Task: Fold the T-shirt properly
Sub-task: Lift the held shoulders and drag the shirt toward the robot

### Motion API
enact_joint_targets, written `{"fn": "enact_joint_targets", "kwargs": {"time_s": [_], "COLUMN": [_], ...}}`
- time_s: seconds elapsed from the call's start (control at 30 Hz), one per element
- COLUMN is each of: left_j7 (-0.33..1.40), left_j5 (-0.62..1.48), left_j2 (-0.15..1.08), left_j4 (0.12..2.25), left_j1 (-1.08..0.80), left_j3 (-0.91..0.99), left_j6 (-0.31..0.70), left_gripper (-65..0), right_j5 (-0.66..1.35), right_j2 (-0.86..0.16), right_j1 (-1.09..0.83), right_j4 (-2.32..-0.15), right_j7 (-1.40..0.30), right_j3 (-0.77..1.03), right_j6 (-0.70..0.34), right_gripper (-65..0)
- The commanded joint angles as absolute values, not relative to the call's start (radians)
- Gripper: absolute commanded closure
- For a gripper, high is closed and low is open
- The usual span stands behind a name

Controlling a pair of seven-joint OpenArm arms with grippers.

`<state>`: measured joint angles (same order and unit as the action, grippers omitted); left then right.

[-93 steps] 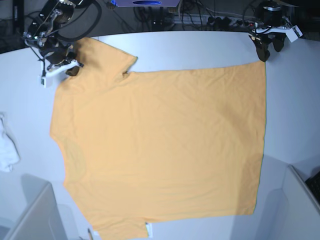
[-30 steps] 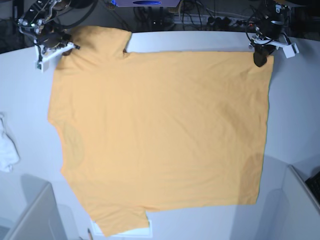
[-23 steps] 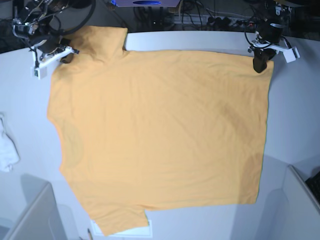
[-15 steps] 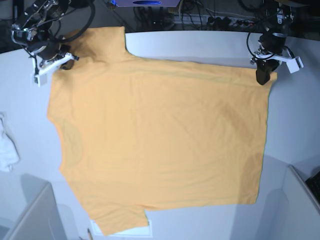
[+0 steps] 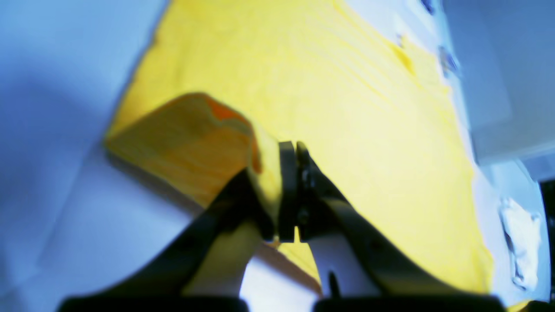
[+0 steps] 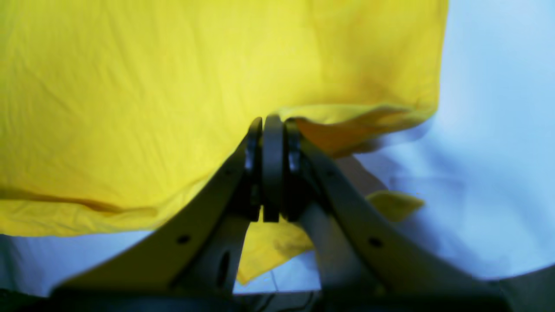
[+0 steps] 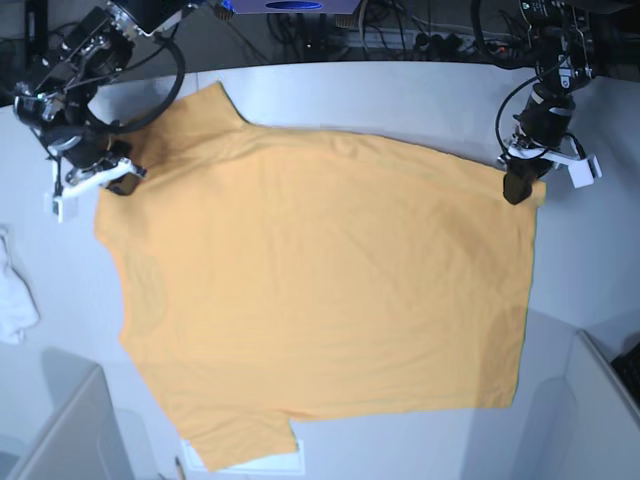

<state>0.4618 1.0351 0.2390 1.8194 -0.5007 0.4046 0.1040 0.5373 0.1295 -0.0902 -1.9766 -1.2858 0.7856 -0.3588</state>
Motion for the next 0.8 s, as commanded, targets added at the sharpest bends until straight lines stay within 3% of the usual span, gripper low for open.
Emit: {"fn": "enact_joint_targets", "kwargs": {"time_s": [0.0, 0.23, 0.5, 0.77], "left_j7": [0.446, 0.444, 0.44, 0.443], "left_j5": [1.044, 1.044, 1.044, 1.044], "left_j2": [0.249, 0.248, 0.243, 0.245], "left_j4": [1.836, 1.836, 1.834, 1.819], "left_j1": [-0.492, -0.472, -0.441, -0.386], "left_j3": [0.412, 0.414, 0.414, 0.414], "left_j6": [0.117, 0.117, 0.116, 0.033], "left_gripper": [0.0, 0.0, 0.0, 0.0], "right_j5": [0.556, 0.549, 0.553, 0.549], "right_j2": [0.119, 0.119, 0.119, 0.119], "right_j1": [-0.065, 0.028, 0.097, 0.159], "right_j4": [-1.994, -1.991, -1.963, -1.844], "right_j7": [-1.267, -1.267, -1.267, -1.262], "right_j3": [0.786, 0.786, 0.774, 0.774], "right_j6": [-0.36, -0.357, -0.286, -0.285], "right_gripper": [0.0, 0.0, 0.0, 0.0]}}
